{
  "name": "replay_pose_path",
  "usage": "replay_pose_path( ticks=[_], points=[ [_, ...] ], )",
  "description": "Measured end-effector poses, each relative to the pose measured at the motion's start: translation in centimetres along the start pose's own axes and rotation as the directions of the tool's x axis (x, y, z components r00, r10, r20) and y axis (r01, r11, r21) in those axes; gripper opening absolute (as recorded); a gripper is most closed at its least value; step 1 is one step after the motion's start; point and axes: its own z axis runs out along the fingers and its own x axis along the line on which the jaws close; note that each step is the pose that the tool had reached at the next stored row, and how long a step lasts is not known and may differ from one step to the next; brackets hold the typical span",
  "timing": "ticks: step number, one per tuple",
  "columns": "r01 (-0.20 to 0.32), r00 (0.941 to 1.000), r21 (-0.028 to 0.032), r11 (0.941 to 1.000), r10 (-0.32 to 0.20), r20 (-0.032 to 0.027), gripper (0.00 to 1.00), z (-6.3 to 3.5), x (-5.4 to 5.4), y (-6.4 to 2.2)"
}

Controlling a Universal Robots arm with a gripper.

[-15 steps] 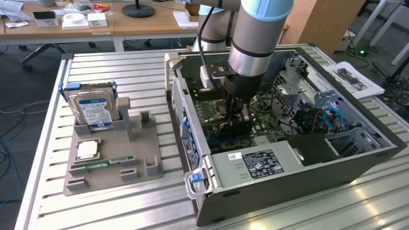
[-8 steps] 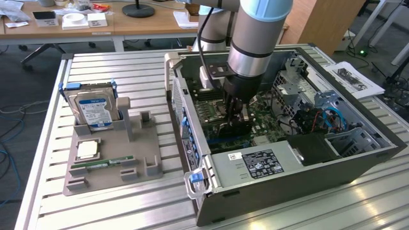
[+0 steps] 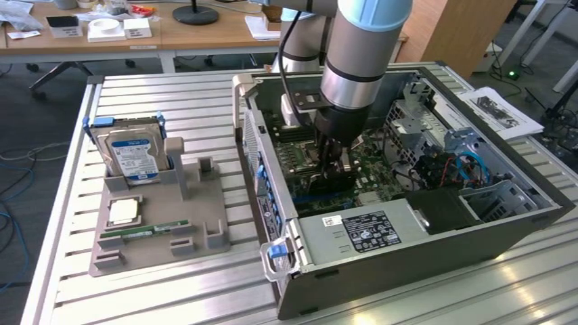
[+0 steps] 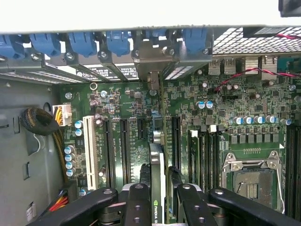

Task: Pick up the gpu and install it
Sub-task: 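Insert the gpu into the slot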

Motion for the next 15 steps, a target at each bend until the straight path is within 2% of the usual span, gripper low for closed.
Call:
replay_pose_path(
  ticks=[15],
  points=[
    [0.000,1.0000,-0.0001,1.0000,0.000,0.0001,0.26,0.07,0.03,0.04]
  ],
)
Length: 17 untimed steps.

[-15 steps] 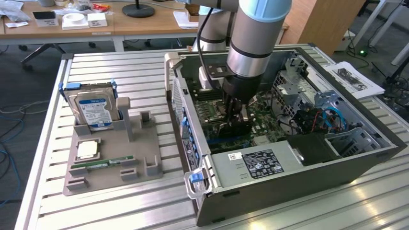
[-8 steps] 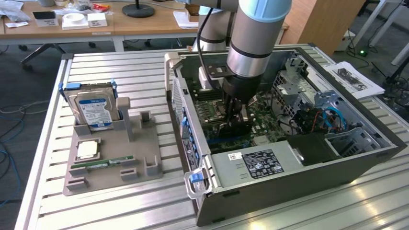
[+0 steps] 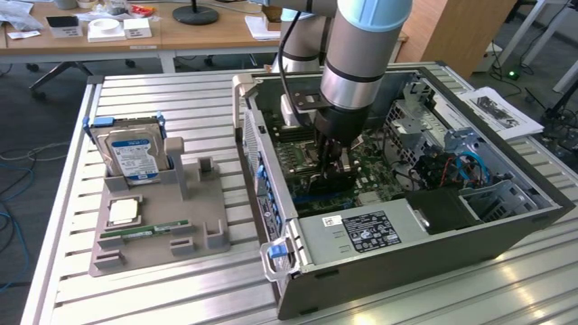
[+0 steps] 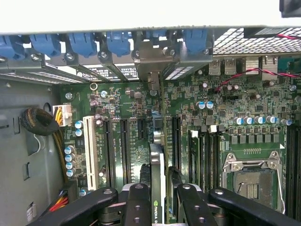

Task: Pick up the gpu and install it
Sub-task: 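Insert the gpu into the slot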

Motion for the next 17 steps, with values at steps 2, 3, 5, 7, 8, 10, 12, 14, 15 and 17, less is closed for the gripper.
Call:
replay_pose_path(
  ticks=[2,3,5,7,8,10,12,14,15,17],
  points=[
    [0.000,1.0000,0.0001,1.0000,0.000,0.0000,0.26,0.01,0.01,0.00],
    [0.000,1.0000,0.0001,1.0000,0.000,-0.0001,0.26,0.01,0.01,-0.01],
    [0.000,1.0000,0.0001,1.0000,0.000,-0.0002,0.26,0.00,0.01,-0.01],
    [0.000,1.0000,0.0000,1.0000,0.000,-0.0004,0.26,0.00,0.02,-0.01],
    [0.000,1.0000,-0.0001,1.0000,0.000,-0.0005,0.26,0.00,0.02,-0.01],
    [0.000,1.0000,0.0000,1.0000,0.000,-0.0005,0.26,0.01,0.02,-0.01],
    [0.000,1.0000,0.0000,1.0000,0.000,-0.0004,0.26,0.01,0.02,-0.01],
    [0.000,1.0000,0.0000,1.0000,0.000,-0.0005,0.26,0.06,0.02,-0.01],
    [0.000,1.0000,-0.0001,1.0000,0.000,-0.0007,0.26,0.06,0.03,0.00],
    [0.000,1.0000,-0.0001,1.0000,0.000,-0.0005,0.26,0.06,0.02,0.00]
  ],
)
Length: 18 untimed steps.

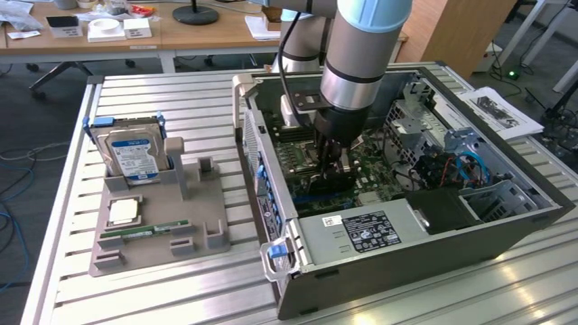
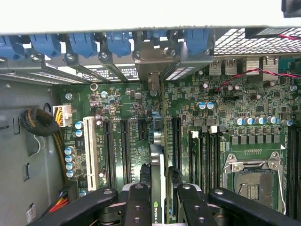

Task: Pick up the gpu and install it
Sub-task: 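Insert the gpu into the slot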

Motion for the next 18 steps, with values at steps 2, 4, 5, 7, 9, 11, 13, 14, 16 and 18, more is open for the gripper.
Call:
replay_pose_path(
  ticks=[2,4,5,7,9,11,13,14,16,18],
  points=[
    [0.000,1.0000,0.0000,1.0000,0.000,0.0001,0.26,0.01,0.00,0.00],
    [0.000,1.0000,0.0001,1.0000,0.000,0.0005,0.26,0.06,0.00,0.01],
    [0.000,1.0000,0.0001,1.0000,0.000,0.0003,0.26,0.07,0.00,0.02],
    [0.000,1.0000,0.0001,1.0000,0.000,0.0002,0.26,0.07,0.00,0.02],
    [0.000,1.0000,0.0001,1.0000,0.000,0.0002,0.26,0.07,0.00,0.02],
    [0.000,1.0000,0.0000,1.0000,0.000,0.0000,0.26,0.10,0.00,0.04],
    [0.000,1.0000,0.0000,1.0000,0.000,-0.0001,0.26,0.10,0.01,0.04],
    [0.000,1.0000,0.0000,1.0000,0.000,0.0002,0.26,0.11,0.00,0.04],
    [0.000,1.0000,0.0001,1.0000,0.000,0.0002,0.26,0.12,0.00,0.05],
    [0.000,1.0000,0.0001,1.0000,0.000,0.0003,0.26,0.15,0.01,0.07]
  ],
)
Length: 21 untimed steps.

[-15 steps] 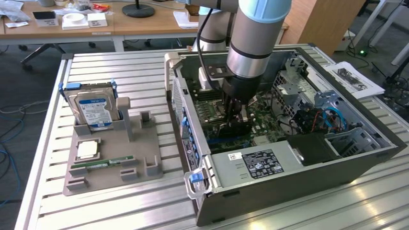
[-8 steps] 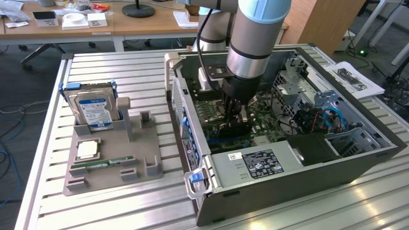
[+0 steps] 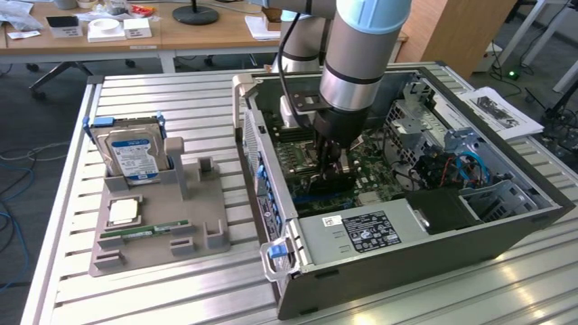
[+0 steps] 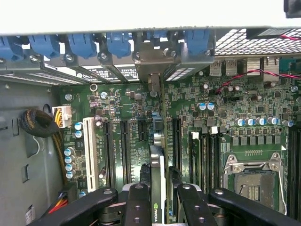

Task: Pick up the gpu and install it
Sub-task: 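Insert the gpu into the slot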

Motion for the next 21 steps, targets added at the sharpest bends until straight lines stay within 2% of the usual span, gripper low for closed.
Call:
replay_pose_path(
  ticks=[21],
  points=[
    [0.000,1.0000,0.0004,1.0000,0.000,-0.0001,0.26,0.07,0.01,0.08]
  ],
)
